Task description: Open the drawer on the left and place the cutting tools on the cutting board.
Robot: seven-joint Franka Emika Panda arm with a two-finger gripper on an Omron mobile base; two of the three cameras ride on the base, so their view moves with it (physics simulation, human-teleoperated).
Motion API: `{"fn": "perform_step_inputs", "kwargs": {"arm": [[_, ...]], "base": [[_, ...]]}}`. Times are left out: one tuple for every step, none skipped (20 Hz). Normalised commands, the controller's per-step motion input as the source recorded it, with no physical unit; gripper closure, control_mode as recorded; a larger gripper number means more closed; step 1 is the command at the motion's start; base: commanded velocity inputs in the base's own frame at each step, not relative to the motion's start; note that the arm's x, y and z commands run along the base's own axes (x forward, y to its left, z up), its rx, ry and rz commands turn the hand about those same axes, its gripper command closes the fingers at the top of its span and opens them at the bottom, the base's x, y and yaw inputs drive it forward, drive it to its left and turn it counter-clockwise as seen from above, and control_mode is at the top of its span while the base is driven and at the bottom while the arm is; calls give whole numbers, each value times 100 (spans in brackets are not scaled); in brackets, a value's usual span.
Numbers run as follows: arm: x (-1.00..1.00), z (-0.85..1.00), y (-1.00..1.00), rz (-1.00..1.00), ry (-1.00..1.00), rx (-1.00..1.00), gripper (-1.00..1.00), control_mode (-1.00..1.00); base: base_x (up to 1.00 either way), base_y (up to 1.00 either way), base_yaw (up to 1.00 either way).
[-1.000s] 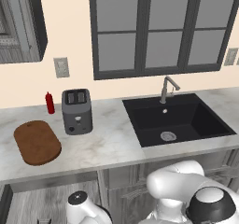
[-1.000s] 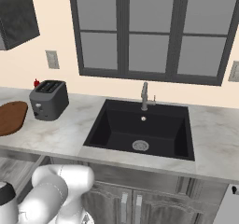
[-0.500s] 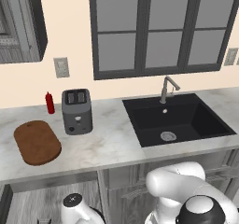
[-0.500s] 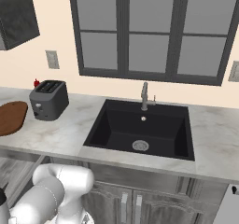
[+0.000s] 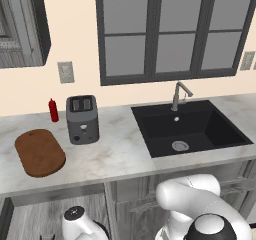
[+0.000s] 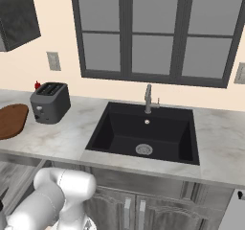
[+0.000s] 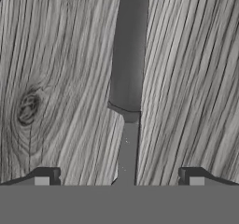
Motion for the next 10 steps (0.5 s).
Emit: {"fn": "perform_step_inputs", "kwargs": {"arm": [[-14, -21, 0, 0, 2, 0, -100, -100], [-14, -24, 0, 0, 2, 0, -100, -100], [-14, -24, 0, 0, 2, 0, -100, -100], [-12, -23, 0, 0, 2, 0, -100, -100], [-9, -24, 0, 0, 2, 0, -100, -100], [-6, -24, 0, 0, 1, 0, -100, -100], [-3, -23, 0, 0, 2, 0, -100, -100], [-2, -24, 0, 0, 2, 0, -100, -100], [-1, -22, 0, 0, 0, 0, -100, -100], [0, -21, 0, 0, 0, 0, -100, -100]], "base": [[0, 0, 0], [0, 0, 0], [0, 0, 0], [0, 0, 0], [0, 0, 0], [0, 0, 0], [0, 0, 0], [0, 0, 0], [0, 0, 0], [0, 0, 0]]}}
